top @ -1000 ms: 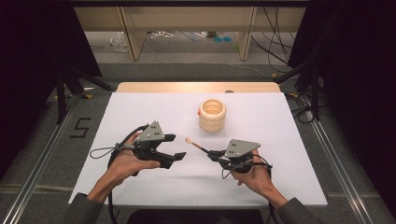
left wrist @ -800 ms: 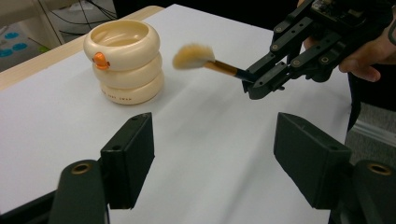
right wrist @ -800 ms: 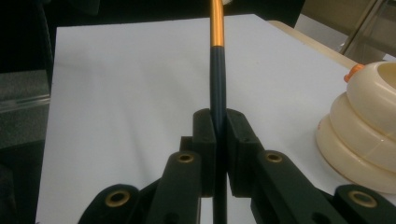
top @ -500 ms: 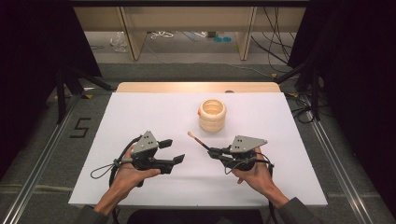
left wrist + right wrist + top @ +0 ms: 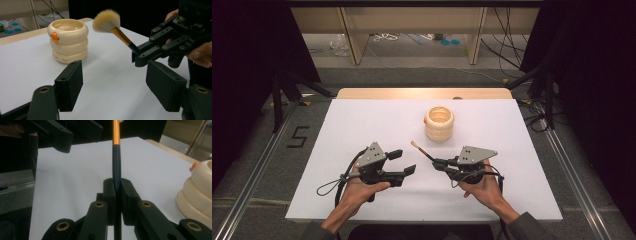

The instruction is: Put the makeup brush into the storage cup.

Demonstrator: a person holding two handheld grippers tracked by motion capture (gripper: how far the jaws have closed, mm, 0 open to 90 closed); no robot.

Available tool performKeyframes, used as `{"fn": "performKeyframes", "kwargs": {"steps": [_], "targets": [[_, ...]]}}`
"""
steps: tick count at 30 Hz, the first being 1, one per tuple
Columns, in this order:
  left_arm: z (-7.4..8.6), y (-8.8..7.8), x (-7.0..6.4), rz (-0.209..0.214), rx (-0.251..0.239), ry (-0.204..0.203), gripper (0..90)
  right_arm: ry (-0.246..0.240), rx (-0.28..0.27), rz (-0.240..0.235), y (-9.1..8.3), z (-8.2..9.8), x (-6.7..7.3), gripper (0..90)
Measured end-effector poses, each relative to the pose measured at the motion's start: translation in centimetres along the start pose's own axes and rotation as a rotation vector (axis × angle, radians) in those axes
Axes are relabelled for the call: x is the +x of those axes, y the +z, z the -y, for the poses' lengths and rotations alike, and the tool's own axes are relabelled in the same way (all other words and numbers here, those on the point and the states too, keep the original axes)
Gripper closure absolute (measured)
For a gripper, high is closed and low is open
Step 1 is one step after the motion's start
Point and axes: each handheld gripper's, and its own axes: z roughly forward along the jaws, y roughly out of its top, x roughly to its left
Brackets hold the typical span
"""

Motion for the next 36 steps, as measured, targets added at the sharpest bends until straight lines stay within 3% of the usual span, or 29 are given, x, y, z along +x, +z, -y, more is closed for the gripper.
{"fn": "performKeyframes", "kwargs": {"steps": [2,3,5,10,11,14,16,19,21,24,25,26,28,31,32,36], "targets": [[0.0,0.2,0.0,0.01,-0.015,0.004,29.8,-0.004,-0.012,0.007,0.2,0.0,0.1,84.2],[0.0,0.3,0.2,0.019,-0.025,0.032,29.9,-0.002,-0.011,0.001,0.2,0.0,0.2,84.2],[0.0,0.4,-0.3,0.011,-0.026,-0.018,29.9,0.002,-0.017,-0.009,0.2,0.0,0.3,84.2],[0.0,0.9,-0.6,0.026,-0.042,-0.026,31.5,-0.001,-0.03,-0.007,0.3,-0.1,0.5,84.2],[-0.1,1.1,-0.4,0.036,-0.051,0.009,32.1,0.0,-0.034,-0.012,0.4,-0.1,0.5,84.2],[0.0,1.3,-0.8,0.036,-0.054,-0.044,33.7,0.002,-0.041,-0.016,0.5,-0.1,0.6,84.2],[0.0,1.4,-1.2,0.039,-0.062,-0.101,34.4,0.002,-0.043,-0.015,0.5,-0.1,0.7,84.1],[0.0,1.6,-1.1,0.038,-0.074,-0.11,35.5,0.0,-0.042,-0.014,0.5,-0.1,0.7,84.2],[-0.1,1.7,-0.8,0.035,-0.074,-0.083,35.9,0.001,-0.045,-0.014,0.6,-0.2,0.7,84.2],[-0.1,1.8,-0.8,0.038,-0.082,-0.087,37.8,-0.002,-0.049,-0.015,0.7,-0.2,0.8,84.2],[-1.6,1.0,2.4,-0.242,-0.118,0.398,38.4,-0.002,-0.051,-0.018,0.7,-0.2,0.8,84.2],[-1.6,1.0,2.4,-0.245,-0.111,0.399,39.0,-0.002,-0.049,-0.018,0.7,-0.2,0.8,84.2],[-1.5,1.2,2.3,-0.21,-0.109,0.39,40.8,-0.003,-0.053,-0.015,0.8,-0.2,0.9,84.2],[-1.5,1.6,2.2,-0.101,-0.106,0.365,42.1,-0.002,-0.064,-0.023,0.9,-0.2,0.9,84.1],[-1.5,1.8,2.2,-0.082,-0.115,0.355,42.7,-0.002,-0.06,-0.016,0.9,-0.2,0.9,84.2],[-1.5,1.9,2.2,-0.07,-0.124,0.346,44.7,-0.003,-0.074,-0.013,1.0,-0.3,1.0,84.1]]}}
